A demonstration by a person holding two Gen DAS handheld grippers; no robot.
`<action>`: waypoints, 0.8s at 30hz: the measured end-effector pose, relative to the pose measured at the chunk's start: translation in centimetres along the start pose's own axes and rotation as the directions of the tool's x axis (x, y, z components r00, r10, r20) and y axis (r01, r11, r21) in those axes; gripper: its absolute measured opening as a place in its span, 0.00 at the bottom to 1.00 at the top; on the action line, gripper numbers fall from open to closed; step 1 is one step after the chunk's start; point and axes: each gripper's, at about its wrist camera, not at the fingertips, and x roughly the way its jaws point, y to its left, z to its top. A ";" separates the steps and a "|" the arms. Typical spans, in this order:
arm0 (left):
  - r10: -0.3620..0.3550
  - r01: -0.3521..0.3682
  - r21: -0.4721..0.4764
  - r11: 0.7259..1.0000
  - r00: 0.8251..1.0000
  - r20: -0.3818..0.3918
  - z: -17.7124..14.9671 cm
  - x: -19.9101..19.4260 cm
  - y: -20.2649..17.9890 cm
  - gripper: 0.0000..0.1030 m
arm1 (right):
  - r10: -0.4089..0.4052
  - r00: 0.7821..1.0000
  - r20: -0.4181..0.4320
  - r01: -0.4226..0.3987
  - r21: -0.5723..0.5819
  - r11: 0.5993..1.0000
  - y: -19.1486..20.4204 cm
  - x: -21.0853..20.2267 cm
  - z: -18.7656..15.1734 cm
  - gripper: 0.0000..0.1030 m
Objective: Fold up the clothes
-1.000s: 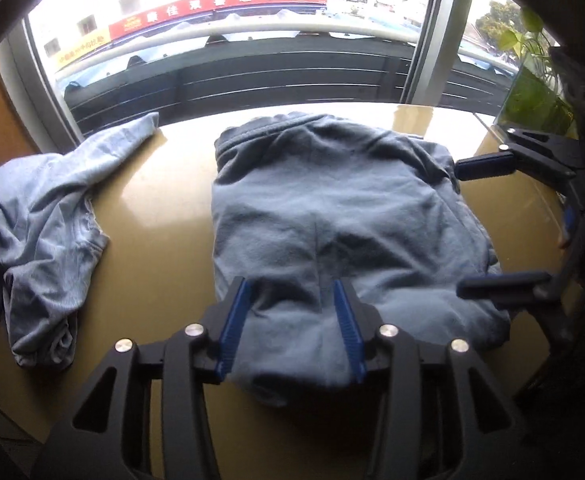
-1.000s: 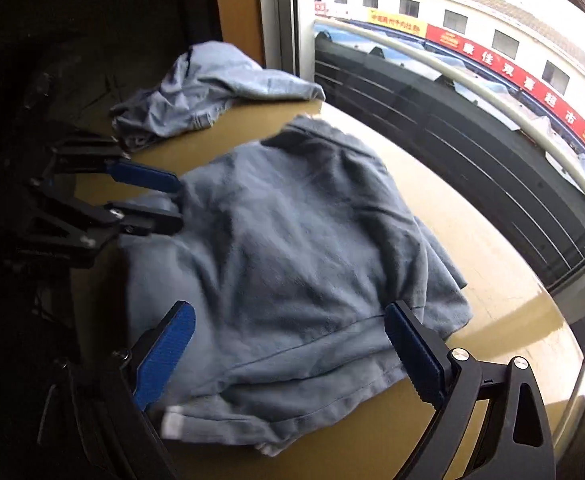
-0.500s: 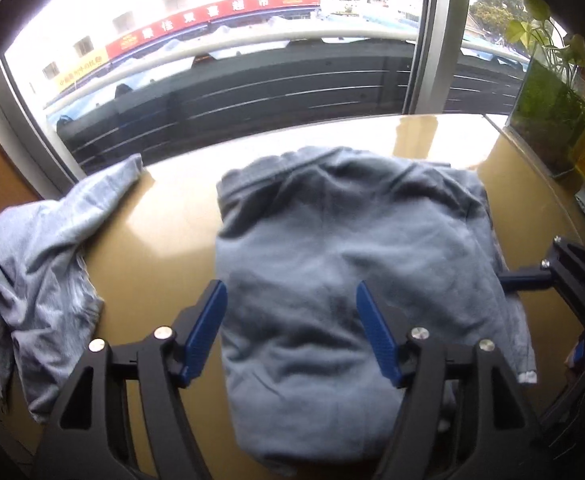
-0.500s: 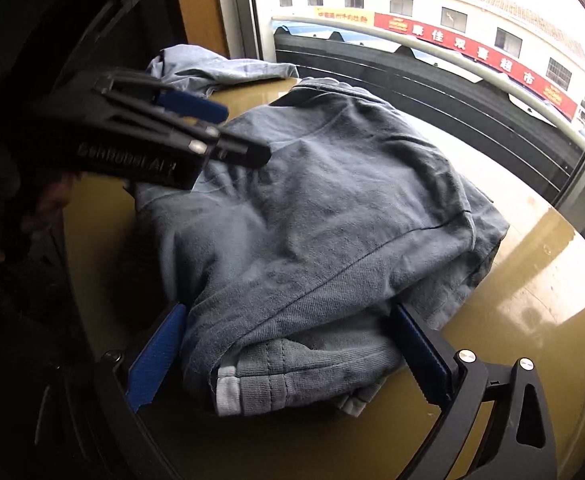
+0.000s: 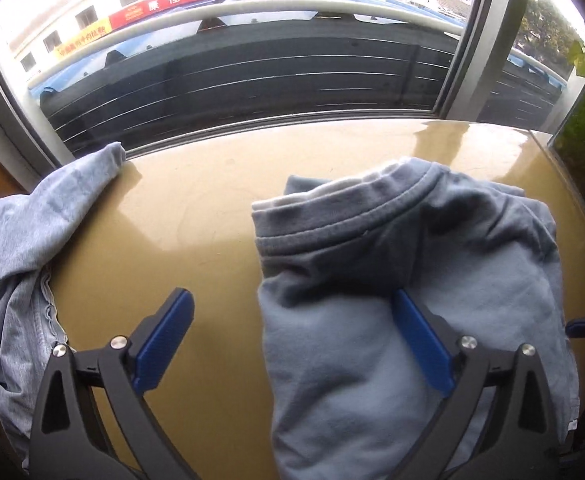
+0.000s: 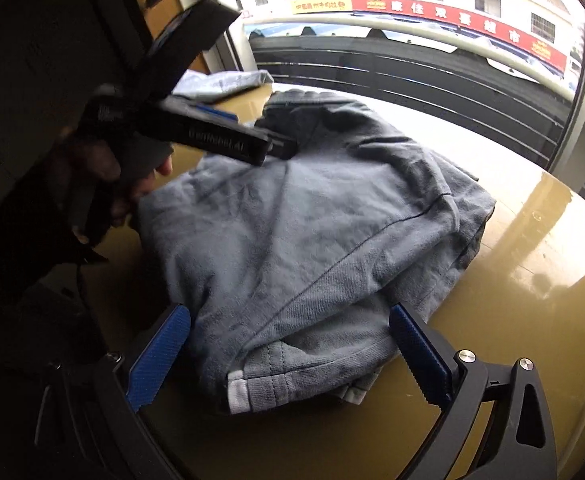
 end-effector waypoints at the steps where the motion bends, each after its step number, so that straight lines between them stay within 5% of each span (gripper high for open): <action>1: 0.007 -0.007 0.009 1.000 1.000 0.008 0.0 -0.5 -0.2 0.93 | 0.016 0.999 0.030 -0.017 0.026 1.000 -0.2 -1.3 0.4 0.97; 6: -0.013 0.012 0.019 1.000 0.999 0.052 -0.5 -3.9 -0.5 0.93 | -0.044 0.990 0.137 0.041 0.019 0.999 -0.2 -4.8 2.5 0.98; 13: -0.001 0.001 0.016 1.000 1.000 0.008 -3.0 -4.3 -0.8 0.93 | -0.110 0.993 -0.028 0.106 -0.129 0.986 -0.1 1.6 3.5 0.98; 15: -0.011 0.011 -0.010 1.000 1.000 -0.028 -4.0 -3.8 -0.7 0.93 | -0.142 0.990 0.023 0.143 -0.187 0.972 -0.2 1.9 3.0 1.00; 24: -0.045 0.044 -0.041 0.998 0.999 -0.019 -5.7 -5.6 -1.0 0.93 | -0.166 0.986 0.002 0.165 -0.111 0.980 -0.5 -1.5 2.9 1.00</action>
